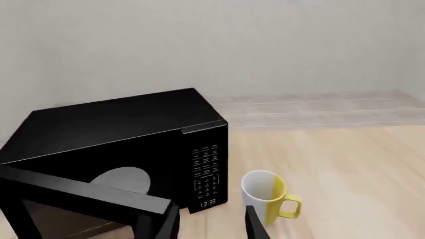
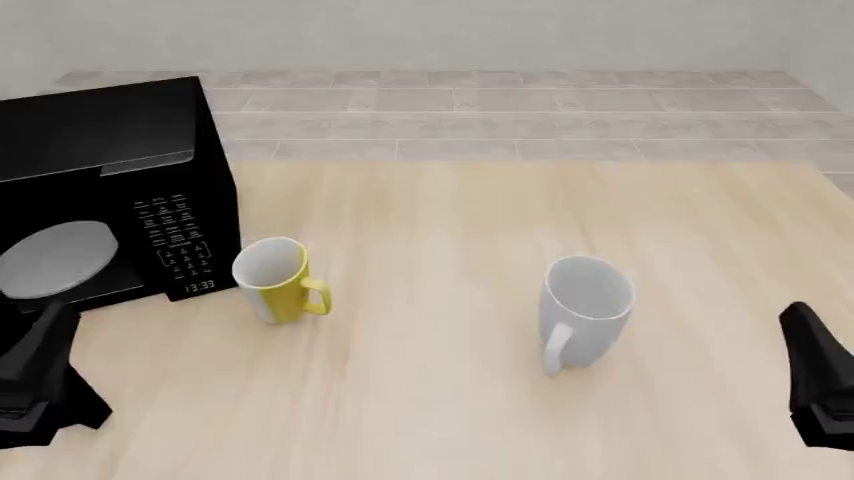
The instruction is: Put the yellow and white mug to the front of the white mug.
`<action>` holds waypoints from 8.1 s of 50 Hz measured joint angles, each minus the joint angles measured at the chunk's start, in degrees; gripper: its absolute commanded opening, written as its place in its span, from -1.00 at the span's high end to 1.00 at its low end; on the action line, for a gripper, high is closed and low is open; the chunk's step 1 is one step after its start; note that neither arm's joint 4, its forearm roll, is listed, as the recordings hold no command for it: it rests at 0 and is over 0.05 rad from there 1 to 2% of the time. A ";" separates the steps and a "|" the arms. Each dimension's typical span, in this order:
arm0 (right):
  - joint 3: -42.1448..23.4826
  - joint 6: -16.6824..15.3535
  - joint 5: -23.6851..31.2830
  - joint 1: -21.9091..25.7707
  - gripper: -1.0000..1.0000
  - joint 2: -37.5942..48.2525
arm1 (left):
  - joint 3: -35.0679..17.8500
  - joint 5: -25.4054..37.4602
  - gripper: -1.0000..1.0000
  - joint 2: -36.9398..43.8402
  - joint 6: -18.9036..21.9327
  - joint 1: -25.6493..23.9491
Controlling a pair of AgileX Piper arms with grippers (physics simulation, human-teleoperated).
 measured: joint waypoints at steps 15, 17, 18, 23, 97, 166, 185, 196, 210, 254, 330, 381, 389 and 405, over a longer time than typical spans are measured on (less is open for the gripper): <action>-0.37 -1.78 -0.39 1.36 -1.00 1.79 | 1.07 -1.26 -1.00 -0.97 -1.19 1.23; -0.44 -2.32 -0.95 2.11 -1.00 2.84 | 1.12 -1.33 -1.00 -1.02 -1.26 1.29; -0.51 -2.72 -1.30 2.59 -1.00 3.50 | 1.15 -1.36 -1.00 -1.04 -1.28 1.32; -1.71 -4.34 -2.24 5.55 -1.00 6.42 | 1.24 -1.46 -1.00 -1.12 -1.38 1.42; -45.61 -16.78 -4.00 47.38 -1.00 73.98 | 1.37 -1.63 -1.00 -1.24 -1.53 1.57; -70.04 -12.89 -4.31 51.00 -1.00 109.90 | 1.37 -1.63 -1.00 -1.24 -1.54 1.57; -71.71 -8.69 -6.90 50.93 -1.00 115.51 | 1.37 -1.63 -1.00 -1.24 -1.53 1.57; -72.21 -6.78 -7.99 51.00 -1.00 118.27 | 1.37 -1.63 -1.00 -1.24 -1.53 1.57; -72.51 -4.99 -9.15 51.06 -1.00 121.13 | 1.37 -1.63 -1.00 -1.24 -1.53 1.57; -71.88 -8.28 -7.61 49.54 1.00 117.75 | 1.37 -1.63 -1.00 -1.25 -1.54 1.57; -56.59 -12.99 -6.66 25.11 1.00 96.02 | 1.37 -1.63 -1.00 -1.24 -1.53 1.57; -50.67 -13.59 -12.28 8.83 1.00 98.26 | 1.37 -1.63 -1.00 -1.24 -1.54 1.57; -52.58 -13.24 -12.93 7.47 1.00 102.07 | 1.37 -1.63 -1.00 -1.24 -1.54 1.57; -55.85 -12.65 -13.55 7.71 1.00 108.42 | 1.37 -1.63 -1.00 -1.24 -1.53 1.57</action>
